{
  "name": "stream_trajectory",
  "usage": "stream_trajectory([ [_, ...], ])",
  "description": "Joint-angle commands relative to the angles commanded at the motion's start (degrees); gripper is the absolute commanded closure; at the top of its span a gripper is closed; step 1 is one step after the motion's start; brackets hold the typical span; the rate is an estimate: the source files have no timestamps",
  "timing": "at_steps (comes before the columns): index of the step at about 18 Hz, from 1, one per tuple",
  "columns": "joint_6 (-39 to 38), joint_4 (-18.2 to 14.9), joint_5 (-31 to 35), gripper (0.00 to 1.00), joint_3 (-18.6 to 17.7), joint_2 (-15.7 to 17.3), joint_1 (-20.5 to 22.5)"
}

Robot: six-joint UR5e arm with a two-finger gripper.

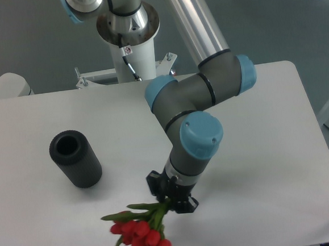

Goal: Insert the flowers into the vase
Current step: 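Swing the tulip bunch over the black vase opening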

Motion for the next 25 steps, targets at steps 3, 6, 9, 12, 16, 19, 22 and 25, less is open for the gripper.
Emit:
stream_trajectory([
  [3,-0.88,0.00,-5.89,0.94,0.00,0.88,-0.09],
  [6,-2.37,0.00,-13.80,0.94,0.00,1.93,-0.09],
  [9,-3.52,0.09,-21.44,0.95,0.00,3.60,-0.09],
  [12,-3.52,0.26,-29.18,0.95,-0.09,5.18,0.09],
  [16,-3.08,1.84,-37.37,0.94,-3.33,7.99,0.88],
  [19,-2.99,5.26,-40.44,0.94,-7.81,10.11,1.49],
  [22,-2.12,7.20,-46.06,0.94,-12.03,13.00,2.72],
  [25,3.41,7.91,-48.71,0.94,-16.59,14.93,2.99],
])
